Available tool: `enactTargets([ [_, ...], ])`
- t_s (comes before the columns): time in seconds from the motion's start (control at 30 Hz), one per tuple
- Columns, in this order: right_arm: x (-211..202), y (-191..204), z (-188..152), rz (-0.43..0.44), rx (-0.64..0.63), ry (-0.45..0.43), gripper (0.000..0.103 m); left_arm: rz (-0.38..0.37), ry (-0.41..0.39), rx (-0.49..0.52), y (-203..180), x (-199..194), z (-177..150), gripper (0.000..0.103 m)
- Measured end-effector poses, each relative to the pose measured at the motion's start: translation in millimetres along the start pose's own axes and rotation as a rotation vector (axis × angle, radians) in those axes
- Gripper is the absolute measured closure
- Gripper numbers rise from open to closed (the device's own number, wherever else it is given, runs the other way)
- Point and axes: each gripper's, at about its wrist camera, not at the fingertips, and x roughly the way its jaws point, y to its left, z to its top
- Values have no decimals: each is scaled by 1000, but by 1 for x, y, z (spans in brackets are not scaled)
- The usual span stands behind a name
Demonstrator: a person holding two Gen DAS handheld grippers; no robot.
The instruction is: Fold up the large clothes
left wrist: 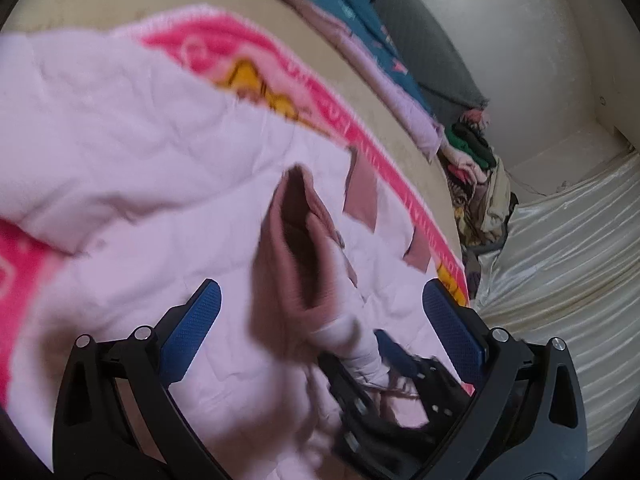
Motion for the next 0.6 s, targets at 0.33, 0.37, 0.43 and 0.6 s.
enactTargets([
  [0.33,-75,-88,-34,-6,286,-37,27,109,43,131,-13,44,-23,76],
  [0.37,-83,-99,-39,-27,311,-47,27,108,39,149,-15,45,-24,86],
  [0.43,-95,-116,-48,-55,349,-68,27,128,14,189,-21,39,-23,90],
  [0.6,-110,-159,-63,-132,458,-95,27,178,-79,266,-33,17,-13,92],
])
